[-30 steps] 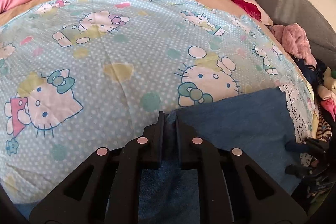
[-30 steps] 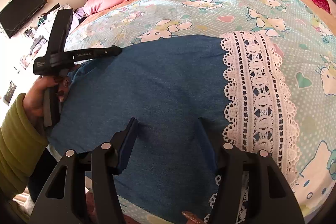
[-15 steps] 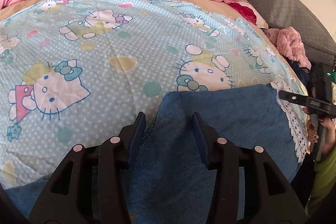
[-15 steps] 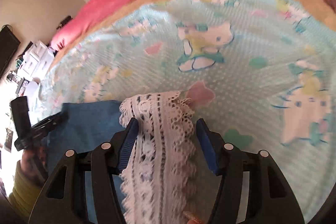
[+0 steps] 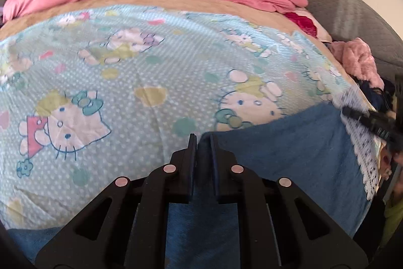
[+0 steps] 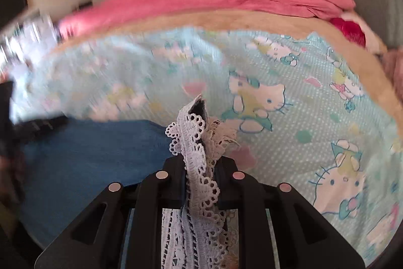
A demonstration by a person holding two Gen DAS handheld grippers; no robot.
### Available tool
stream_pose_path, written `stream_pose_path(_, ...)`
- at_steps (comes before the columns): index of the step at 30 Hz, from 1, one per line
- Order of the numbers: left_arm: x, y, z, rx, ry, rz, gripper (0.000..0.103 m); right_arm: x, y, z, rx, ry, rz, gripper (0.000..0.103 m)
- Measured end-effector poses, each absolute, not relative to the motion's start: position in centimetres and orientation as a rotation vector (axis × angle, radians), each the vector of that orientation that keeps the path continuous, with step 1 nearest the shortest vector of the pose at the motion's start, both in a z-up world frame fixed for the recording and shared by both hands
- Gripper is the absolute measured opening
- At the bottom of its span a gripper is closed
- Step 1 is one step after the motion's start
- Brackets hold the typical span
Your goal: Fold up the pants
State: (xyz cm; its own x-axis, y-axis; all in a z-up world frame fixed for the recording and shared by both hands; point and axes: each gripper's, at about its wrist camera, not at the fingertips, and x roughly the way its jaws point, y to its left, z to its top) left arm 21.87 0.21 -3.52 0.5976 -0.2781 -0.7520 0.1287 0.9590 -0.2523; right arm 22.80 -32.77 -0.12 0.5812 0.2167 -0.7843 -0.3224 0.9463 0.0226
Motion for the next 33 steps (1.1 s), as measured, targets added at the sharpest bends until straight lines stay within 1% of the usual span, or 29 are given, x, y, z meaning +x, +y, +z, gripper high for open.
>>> stream_pose_path(1,21.9,0.5,-3.8,-0.193,0.906,-0.240,0.007,22.8,-32.7,-0.8,-0.145,0.915,0.307,0.017)
stream_pose_path(2,21.9,0.9,-4.0,-0.213,0.905,-0.239,0.011,22.9,-32.7,-1.6,-0.151,0.930,0.298,0.018)
stream_pose_path(3,21.8,1.1,-4.0,-0.226,0.901,-0.240,0.014,23.0,-32.9,-1.8,-0.149,0.929,0.291,0.021)
stream_pose_path(5,21.6,1.8,-3.6,-0.254,0.884,-0.232,0.017,22.9,-33.4,-1.8,-0.157,0.915,0.259,0.038)
stream_pose_path(6,21.5,2.1,-3.4,-0.263,0.874,-0.222,0.020,22.8,-33.9,-1.6,-0.157,0.904,0.230,0.045)
stream_pose_path(7,21.1,2.7,-2.9,-0.277,0.858,-0.213,0.022,22.6,-34.8,-1.2,-0.122,0.893,0.217,0.047)
stream_pose_path(8,20.6,3.3,-2.2,-0.290,0.842,-0.205,0.026,22.3,-35.4,-0.8,-0.077,0.884,0.209,0.047)
stream_pose_path(9,19.9,3.6,-1.6,-0.298,0.824,-0.198,0.032,21.8,-36.3,-0.4,-0.032,0.869,0.197,0.050)
stream_pose_path(10,19.2,4.2,-0.9,-0.298,0.803,-0.185,0.036,21.0,-37.3,0.2,0.013,0.845,0.179,0.050)
stream_pose_path(12,17.1,5.0,0.7,-0.254,0.752,-0.120,0.050,18.9,-39.0,1.6,0.065,0.793,0.156,0.051)
stream_pose_path(13,16.0,5.2,1.3,-0.225,0.730,-0.099,0.053,17.9,-39.5,2.0,0.082,0.783,0.166,0.051)
stream_pose_path(14,14.9,5.3,1.9,-0.200,0.714,-0.088,0.060,16.5,-40.0,2.4,0.097,0.773,0.183,0.051)
stream_pose_path(15,13.6,5.3,2.4,-0.175,0.705,-0.084,0.069,15.4,-40.1,2.7,0.097,0.768,0.191,0.051)
stream_pose_path(16,12.5,5.2,2.7,-0.160,0.704,-0.085,0.074,14.5,-40.2,2.8,0.095,0.769,0.196,0.051)
stream_pose_path(18,10.1,4.7,2.9,-0.144,0.706,-0.099,0.089,12.4,-40.1,3.3,0.084,0.777,0.226,0.051)
stream_pose_path(20,8.3,4.2,2.4,-0.126,0.727,-0.130,0.093,10.5,-39.2,3.3,0.020,0.800,0.246,0.051)
stream_pose_path(23,7.0,2.6,1.2,-0.061,0.785,-0.138,0.094,9.4,-36.5,2.7,-0.034,0.846,0.312,0.051)
stream_pose_path(27,7.7,2.1,-0.2,-0.005,0.849,-0.082,0.094,8.9,-32.0,1.8,-0.155,0.877,0.360,0.051)
stream_pose_path(28,7.9,2.4,-0.8,0.013,0.869,-0.045,0.094,8.9,-31.0,1.6,-0.175,0.890,0.381,0.055)
stream_pose_path(29,8.3,2.9,-1.4,0.023,0.897,0.000,0.094,8.9,-30.4,1.4,-0.192,0.904,0.387,0.063)
stream_pose_path(30,8.7,4.2,-2.5,0.004,0.938,0.046,0.094,9.0,-30.0,1.1,-0.214,0.923,0.370,0.073)
stream_pose_path(33,8.4,6.5,-3.6,-0.092,0.933,0.018,0.094,9.9,-31.4,-1.0,-0.227,1.040,0.276,0.074)
